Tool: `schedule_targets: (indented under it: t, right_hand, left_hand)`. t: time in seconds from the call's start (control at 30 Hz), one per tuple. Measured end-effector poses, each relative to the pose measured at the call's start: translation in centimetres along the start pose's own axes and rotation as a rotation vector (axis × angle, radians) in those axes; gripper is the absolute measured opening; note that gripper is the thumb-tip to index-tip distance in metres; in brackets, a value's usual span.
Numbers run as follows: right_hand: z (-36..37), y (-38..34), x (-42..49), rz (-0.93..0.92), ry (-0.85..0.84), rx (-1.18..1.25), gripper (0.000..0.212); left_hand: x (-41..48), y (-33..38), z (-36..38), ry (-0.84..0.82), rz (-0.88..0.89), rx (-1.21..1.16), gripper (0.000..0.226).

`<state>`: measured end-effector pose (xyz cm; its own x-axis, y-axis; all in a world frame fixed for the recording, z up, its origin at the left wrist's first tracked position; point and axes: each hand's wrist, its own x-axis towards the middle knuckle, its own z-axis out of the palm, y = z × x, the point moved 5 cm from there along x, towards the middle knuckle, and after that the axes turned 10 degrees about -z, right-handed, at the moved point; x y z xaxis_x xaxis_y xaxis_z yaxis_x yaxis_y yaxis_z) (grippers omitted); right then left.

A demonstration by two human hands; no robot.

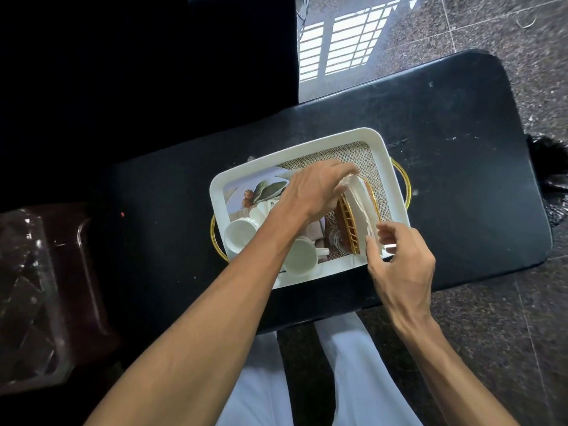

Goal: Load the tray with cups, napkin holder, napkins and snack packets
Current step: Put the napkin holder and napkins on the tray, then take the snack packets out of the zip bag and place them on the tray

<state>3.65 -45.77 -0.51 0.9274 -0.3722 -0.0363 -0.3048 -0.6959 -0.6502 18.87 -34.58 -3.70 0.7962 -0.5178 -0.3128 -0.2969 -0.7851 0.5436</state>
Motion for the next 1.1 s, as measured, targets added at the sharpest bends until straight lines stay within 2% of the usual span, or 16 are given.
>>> schedule_targets:
  t: [0.23, 0.47, 0.6, 0.73, 0.8, 1.1]
  right_hand:
    - [-0.2, -2.2, 1.2, -0.059, -0.030, 0.006, 0.026]
    - [3.4, -8.1, 2.3, -0.281, -0.194, -0.130, 0.026]
    - [7.9, -14.1, 2.2, -0.481, -0.309, -0.244, 0.045]
    - [14.0, -20.6, 0.6, -0.692, -0.401, -0.330, 0.063]
    - [17.1, -23.9, -0.8, -0.738, -0.445, -0.358, 0.070]
    - [28.8, -38.5, -9.2, -0.945, -0.639, -0.380, 0.080]
  left_hand:
    - [-2.5, -1.4, -1.2, 0.113, -0.073, -0.090, 0.037]
    - [-9.5, -7.0, -3.9, 0.355, -0.331, -0.200, 0.043]
    - [-15.3, -11.9, -6.4, 0.515, -0.478, -0.154, 0.047]
    - [-22.0, -17.9, -9.0, 0.584, -0.620, -0.060, 0.056]
    - [-25.3, -20.9, -10.3, 0.613, -0.681, -0.016, 0.059]
    - [-39.4, -33.6, -16.8, 0.757, -0.891, 0.159, 0.056]
